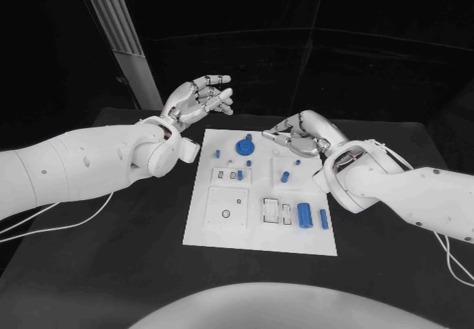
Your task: Assemble the parts on the task board
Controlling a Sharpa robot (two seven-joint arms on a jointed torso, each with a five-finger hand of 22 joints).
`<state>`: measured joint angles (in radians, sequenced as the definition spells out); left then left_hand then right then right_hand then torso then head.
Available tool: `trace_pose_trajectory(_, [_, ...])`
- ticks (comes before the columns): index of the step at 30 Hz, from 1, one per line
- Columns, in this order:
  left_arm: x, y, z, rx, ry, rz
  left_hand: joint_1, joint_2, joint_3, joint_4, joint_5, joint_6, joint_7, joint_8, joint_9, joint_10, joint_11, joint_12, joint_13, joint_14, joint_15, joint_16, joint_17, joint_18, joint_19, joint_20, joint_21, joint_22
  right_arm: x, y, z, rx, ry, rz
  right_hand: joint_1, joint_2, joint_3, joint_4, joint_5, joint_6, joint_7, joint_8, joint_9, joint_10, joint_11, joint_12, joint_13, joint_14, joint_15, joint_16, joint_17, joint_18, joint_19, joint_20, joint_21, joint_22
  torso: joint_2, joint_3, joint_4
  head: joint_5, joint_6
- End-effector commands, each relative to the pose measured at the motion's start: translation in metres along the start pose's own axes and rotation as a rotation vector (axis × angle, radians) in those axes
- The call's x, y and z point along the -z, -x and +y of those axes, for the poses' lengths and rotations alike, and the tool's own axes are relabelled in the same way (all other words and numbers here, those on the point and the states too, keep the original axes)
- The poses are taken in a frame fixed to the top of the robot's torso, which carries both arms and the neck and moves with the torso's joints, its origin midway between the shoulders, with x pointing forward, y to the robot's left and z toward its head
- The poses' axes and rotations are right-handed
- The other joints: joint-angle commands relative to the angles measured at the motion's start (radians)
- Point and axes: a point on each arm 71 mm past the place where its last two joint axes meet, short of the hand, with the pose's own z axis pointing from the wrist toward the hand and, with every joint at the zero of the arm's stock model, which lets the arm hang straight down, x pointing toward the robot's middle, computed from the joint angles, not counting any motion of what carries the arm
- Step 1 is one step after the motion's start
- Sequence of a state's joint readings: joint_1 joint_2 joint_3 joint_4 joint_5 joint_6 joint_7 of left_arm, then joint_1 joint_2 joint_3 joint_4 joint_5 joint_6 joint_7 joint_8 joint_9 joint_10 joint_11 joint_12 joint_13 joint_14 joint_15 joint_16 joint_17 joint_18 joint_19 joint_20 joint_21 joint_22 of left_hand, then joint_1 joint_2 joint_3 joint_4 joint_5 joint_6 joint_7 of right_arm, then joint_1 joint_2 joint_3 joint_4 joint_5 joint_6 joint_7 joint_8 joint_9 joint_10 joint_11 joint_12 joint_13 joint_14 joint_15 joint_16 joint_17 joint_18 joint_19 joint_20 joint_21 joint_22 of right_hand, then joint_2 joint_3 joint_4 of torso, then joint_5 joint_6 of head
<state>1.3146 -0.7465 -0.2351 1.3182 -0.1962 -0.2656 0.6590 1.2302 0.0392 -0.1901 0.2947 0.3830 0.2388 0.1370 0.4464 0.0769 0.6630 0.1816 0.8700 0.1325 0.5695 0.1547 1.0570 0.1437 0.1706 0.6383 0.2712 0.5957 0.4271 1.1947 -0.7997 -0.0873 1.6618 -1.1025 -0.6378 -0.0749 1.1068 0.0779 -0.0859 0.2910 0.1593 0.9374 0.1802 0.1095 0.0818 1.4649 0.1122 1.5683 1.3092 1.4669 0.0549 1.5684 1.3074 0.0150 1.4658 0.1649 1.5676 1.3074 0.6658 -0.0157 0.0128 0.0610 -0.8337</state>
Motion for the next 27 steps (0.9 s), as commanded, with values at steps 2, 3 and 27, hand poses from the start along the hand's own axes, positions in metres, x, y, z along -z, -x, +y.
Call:
trace_pose_trajectory(2, [-0.003,-0.005,-0.004,-0.133,0.124,0.141,-0.064,-0.069,0.033,-0.001,-0.015,-0.034,-0.008,0.051,-0.001,0.148,-0.055,0.077,0.059,0.136,-0.053,0.077,0.056,0.016,0.093,-0.036,0.087,0.048,0.005,0.011,-0.017,-0.271,-0.114,0.015,-0.046,0.028,-0.050,0.001,-0.031,-0.038,0.006,-0.002,-0.005,0.106,0.000,0.002,0.262,0.104,-0.004,0.002,0.263,-0.004,0.072,-0.003,-0.028,0.249,-0.002,0.0011,0.0008,0.002,0.001])
trace_pose_trajectory(3, [-0.003,-0.005,-0.005,-0.149,0.152,0.161,-0.075,-0.082,0.047,0.001,-0.015,-0.025,0.004,0.074,0.002,0.174,-0.068,0.090,0.072,0.161,-0.065,0.092,0.067,0.016,0.110,-0.046,0.108,0.060,0.006,0.013,-0.021,-0.295,-0.132,0.015,-0.059,0.027,-0.063,0.001,-0.037,-0.043,0.008,-0.002,-0.006,0.106,0.001,0.002,0.262,0.104,-0.003,0.002,0.263,0.001,0.056,-0.002,-0.044,0.242,-0.001,0.0007,0.0014,0.002,0.002])
trace_pose_trajectory(27, [-0.011,-0.020,-0.027,-0.503,0.541,0.574,-0.212,-0.020,0.113,-0.003,-0.033,0.347,0.043,0.202,0.020,0.908,-0.065,0.701,1.438,1.001,-0.085,0.514,1.427,-0.171,0.933,-0.086,0.975,1.144,0.018,0.037,-0.062,-0.512,-0.284,-0.026,-0.129,0.044,-0.169,0.000,-0.104,-0.087,0.020,0.030,-0.006,0.063,0.014,-0.029,0.230,0.036,0.011,-0.055,0.194,0.089,-0.253,0.010,-0.375,0.105,0.003,0.0013,-0.0016,-0.015,0.024])
